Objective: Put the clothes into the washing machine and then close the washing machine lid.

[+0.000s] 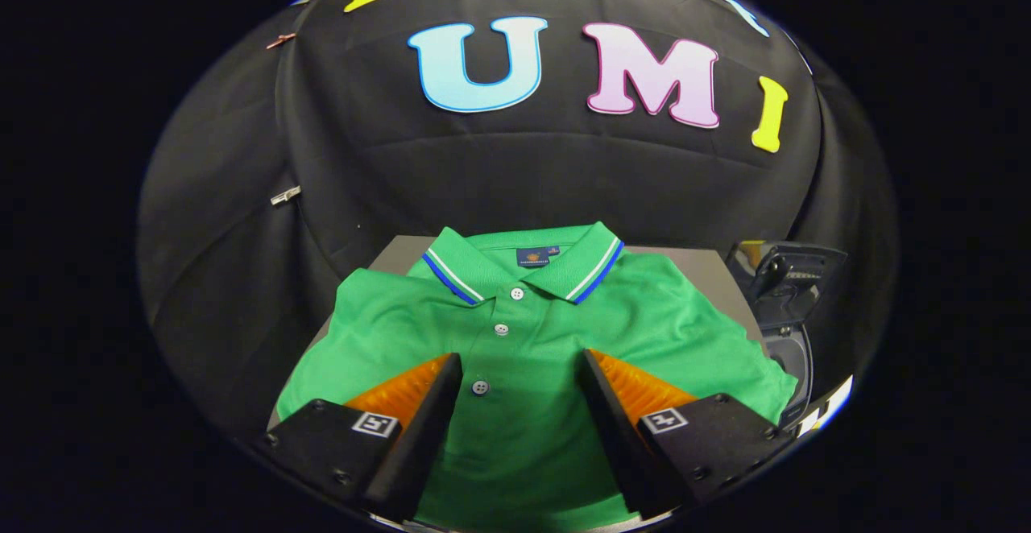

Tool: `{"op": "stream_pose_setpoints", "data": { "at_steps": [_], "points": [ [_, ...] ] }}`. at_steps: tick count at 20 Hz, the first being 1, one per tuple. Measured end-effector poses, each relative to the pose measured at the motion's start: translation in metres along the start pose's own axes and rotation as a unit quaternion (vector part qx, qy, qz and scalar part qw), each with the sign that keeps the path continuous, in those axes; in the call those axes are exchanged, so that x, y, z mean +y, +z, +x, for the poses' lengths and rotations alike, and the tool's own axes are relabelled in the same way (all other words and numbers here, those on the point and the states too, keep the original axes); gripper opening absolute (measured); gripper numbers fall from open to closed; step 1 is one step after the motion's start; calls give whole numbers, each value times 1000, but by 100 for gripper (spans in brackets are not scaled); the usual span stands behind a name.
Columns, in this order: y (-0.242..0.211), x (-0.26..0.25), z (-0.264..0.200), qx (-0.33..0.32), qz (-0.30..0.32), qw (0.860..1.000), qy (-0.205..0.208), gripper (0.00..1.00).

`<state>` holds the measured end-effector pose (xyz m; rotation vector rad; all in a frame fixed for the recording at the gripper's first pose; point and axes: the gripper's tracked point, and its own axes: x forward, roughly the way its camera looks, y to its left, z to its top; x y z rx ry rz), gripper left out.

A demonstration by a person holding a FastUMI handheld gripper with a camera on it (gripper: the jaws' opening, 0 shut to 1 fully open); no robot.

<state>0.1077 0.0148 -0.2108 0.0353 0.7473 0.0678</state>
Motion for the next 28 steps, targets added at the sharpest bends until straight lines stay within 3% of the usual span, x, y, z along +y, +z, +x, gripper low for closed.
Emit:
{"op": "stream_pose_setpoints", "data": {
  "at_steps": [4,11,16,19,20,23,24,28],
  "points": [
    [0,0,3,21,24,999,6,38],
    [0,-1,0,58,37,997,24,37],
    [-4,-3,-3,31,34,999,19,37],
    [-4,-12,-3,31,63,997,5,37],
    [-6,-8,-6,46,69,997,4,14],
    [1,-8,-7,56,51,997,16,14],
    [5,-10,-5,50,48,997,17,8],
    [24,-11,-19,35,26,999,15,8]
  ]
}}
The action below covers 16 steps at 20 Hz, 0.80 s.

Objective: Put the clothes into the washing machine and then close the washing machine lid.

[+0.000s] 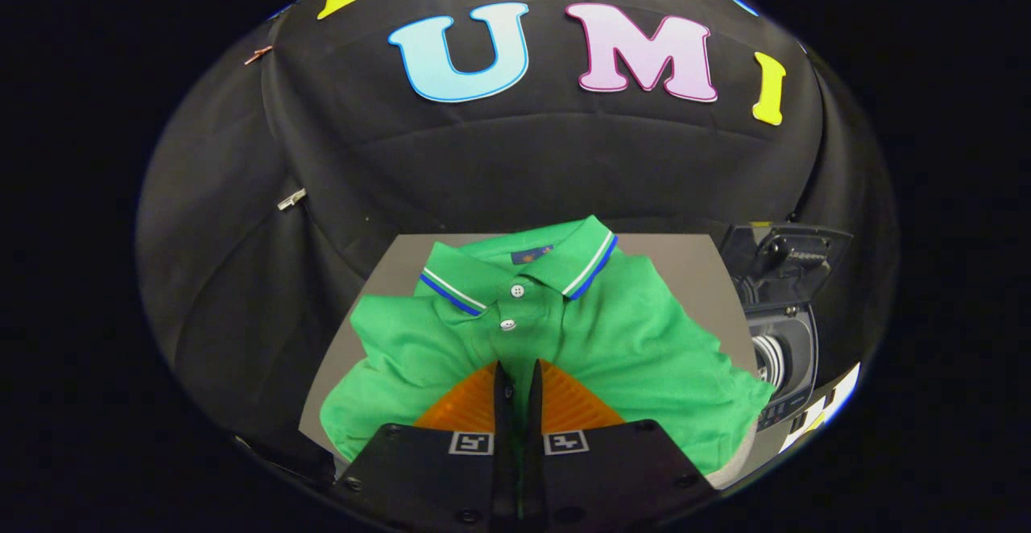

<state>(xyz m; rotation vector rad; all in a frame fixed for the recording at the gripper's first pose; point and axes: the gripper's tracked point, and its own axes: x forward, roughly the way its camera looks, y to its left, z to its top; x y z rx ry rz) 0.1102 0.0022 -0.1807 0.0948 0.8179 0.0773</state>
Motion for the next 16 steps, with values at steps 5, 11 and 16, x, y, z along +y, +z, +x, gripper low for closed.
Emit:
{"op": "stream_pose_setpoints", "data": {
  "at_steps": [5,11,16],
  "points": [
    [11,0,-8,-40,-44,998,17,8],
    [21,-24,-27,-40,-19,997,59,8],
    [29,-52,-45,-70,-73,991,82,8]
  ]
}}
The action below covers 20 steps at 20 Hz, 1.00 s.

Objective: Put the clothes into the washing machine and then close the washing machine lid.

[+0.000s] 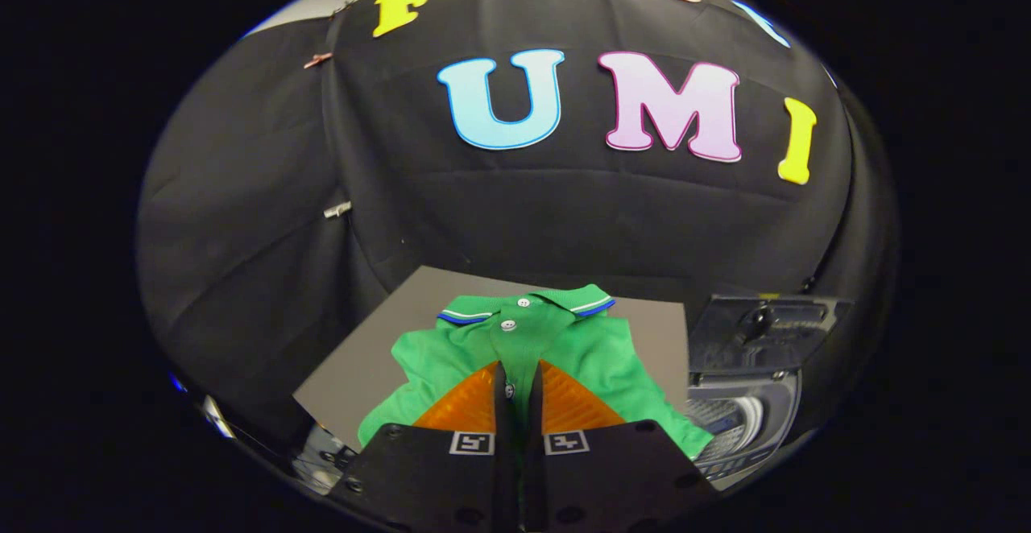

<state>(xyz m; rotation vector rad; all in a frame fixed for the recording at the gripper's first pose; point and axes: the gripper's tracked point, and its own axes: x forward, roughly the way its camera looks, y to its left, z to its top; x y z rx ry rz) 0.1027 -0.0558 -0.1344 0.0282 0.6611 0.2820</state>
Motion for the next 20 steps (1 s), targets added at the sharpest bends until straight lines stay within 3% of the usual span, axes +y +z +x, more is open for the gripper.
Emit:
{"op": "stream_pose_setpoints", "data": {
  "at_steps": [6,20],
  "points": [
    [1,-40,-26,5,2,999,39,7],
    [0,-195,-81,11,34,996,85,7]
  ]
}}
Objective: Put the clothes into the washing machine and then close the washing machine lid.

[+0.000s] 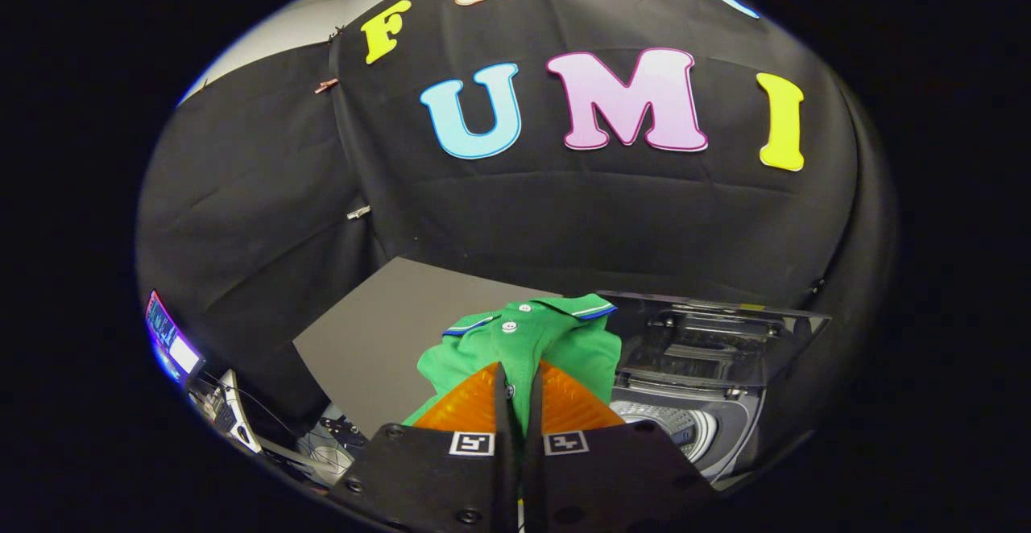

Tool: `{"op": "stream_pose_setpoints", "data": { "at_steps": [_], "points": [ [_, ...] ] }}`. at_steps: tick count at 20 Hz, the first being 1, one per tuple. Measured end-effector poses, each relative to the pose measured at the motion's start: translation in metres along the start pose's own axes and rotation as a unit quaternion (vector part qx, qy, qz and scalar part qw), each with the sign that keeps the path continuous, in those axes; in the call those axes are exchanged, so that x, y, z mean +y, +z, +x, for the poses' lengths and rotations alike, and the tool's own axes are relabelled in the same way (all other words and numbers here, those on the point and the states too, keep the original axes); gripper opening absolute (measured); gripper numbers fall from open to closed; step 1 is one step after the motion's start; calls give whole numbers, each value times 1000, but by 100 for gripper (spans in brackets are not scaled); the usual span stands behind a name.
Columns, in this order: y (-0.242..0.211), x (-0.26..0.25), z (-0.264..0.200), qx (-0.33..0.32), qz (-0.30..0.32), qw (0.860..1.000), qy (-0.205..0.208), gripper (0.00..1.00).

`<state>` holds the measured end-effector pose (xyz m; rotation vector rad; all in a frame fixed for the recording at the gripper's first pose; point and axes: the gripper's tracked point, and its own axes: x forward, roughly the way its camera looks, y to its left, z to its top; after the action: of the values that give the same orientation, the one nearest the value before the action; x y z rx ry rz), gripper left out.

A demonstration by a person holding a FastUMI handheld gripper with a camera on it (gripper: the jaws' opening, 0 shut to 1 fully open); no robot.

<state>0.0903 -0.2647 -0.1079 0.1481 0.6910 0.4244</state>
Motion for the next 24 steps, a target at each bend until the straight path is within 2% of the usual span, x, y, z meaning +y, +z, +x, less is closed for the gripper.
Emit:
{"op": "stream_pose_setpoints", "data": {
  "at_steps": [4,10,16,24],
  "points": [
    [11,-49,-17,-22,-9,1000,-6,8],
    [16,-110,-18,-29,8,999,-27,7],
    [9,-125,-11,-31,1,999,-26,7],
    [-47,-135,26,32,-12,999,-30,8]
  ]
}}
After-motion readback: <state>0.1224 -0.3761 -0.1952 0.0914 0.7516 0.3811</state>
